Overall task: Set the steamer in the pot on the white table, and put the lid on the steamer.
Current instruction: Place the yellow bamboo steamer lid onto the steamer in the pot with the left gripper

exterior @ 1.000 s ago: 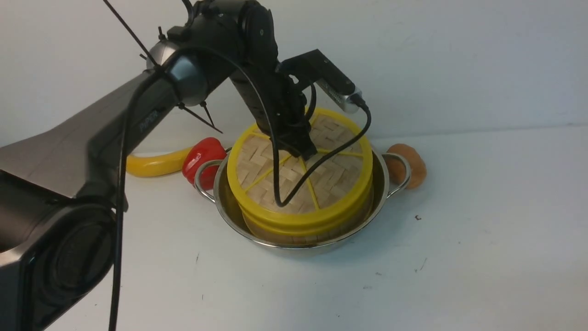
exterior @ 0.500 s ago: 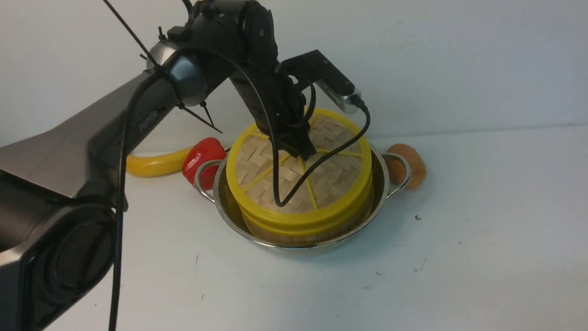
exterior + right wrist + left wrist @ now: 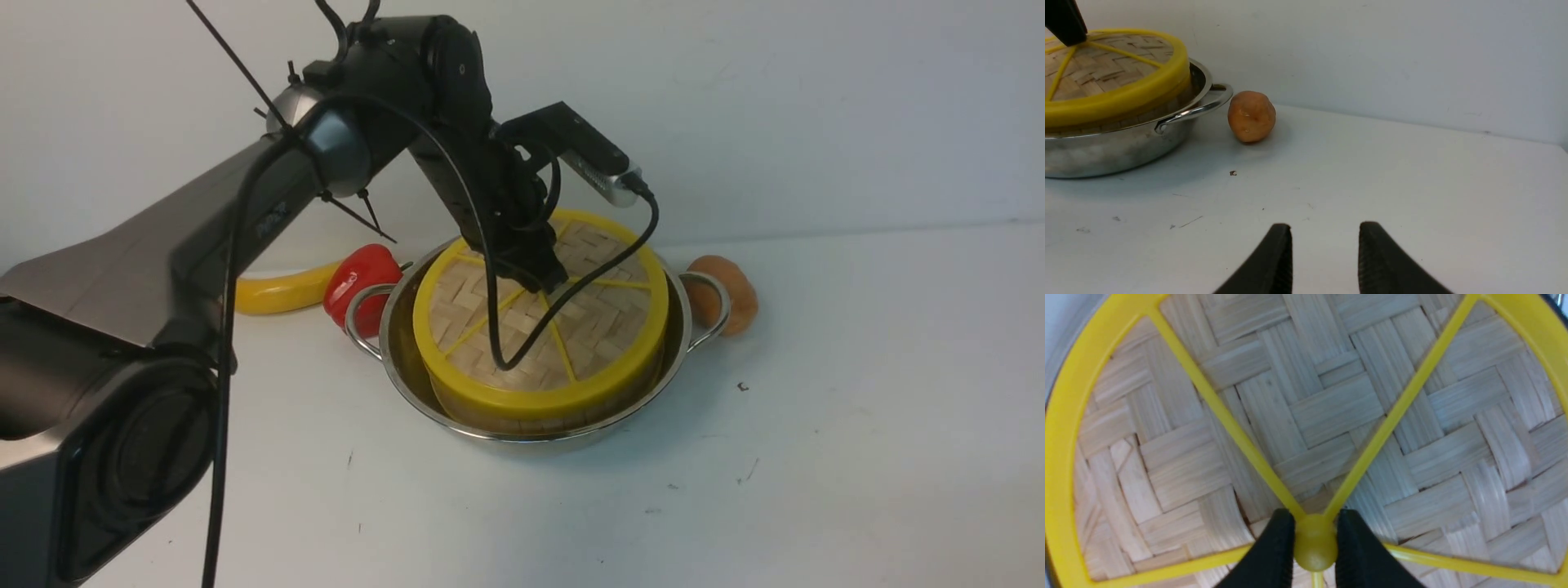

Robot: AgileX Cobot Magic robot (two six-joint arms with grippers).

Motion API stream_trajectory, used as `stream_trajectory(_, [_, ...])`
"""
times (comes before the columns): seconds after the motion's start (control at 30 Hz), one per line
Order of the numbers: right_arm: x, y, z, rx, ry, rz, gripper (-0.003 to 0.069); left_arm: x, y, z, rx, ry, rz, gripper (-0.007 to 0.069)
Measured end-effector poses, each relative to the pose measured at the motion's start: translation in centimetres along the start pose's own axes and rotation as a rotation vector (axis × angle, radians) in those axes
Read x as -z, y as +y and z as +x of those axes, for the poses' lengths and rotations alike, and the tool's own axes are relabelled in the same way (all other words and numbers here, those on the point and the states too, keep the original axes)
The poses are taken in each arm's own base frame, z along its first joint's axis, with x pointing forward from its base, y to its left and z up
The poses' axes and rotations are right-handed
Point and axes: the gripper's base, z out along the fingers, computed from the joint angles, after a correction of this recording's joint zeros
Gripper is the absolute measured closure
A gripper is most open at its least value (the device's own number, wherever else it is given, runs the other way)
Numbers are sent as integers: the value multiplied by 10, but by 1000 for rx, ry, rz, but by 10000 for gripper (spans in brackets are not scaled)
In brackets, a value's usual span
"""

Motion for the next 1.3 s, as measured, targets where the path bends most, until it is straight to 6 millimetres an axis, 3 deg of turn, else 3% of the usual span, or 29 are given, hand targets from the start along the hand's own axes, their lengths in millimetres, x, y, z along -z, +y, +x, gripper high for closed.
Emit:
stream_trajectory(1.17, [0, 0, 0, 0, 0, 0, 410, -5, 6, 1, -18, -10, -24, 504])
stream_trajectory(1.3, [0, 0, 0, 0, 0, 0, 410, -5, 6, 2, -21, -7, -27, 423])
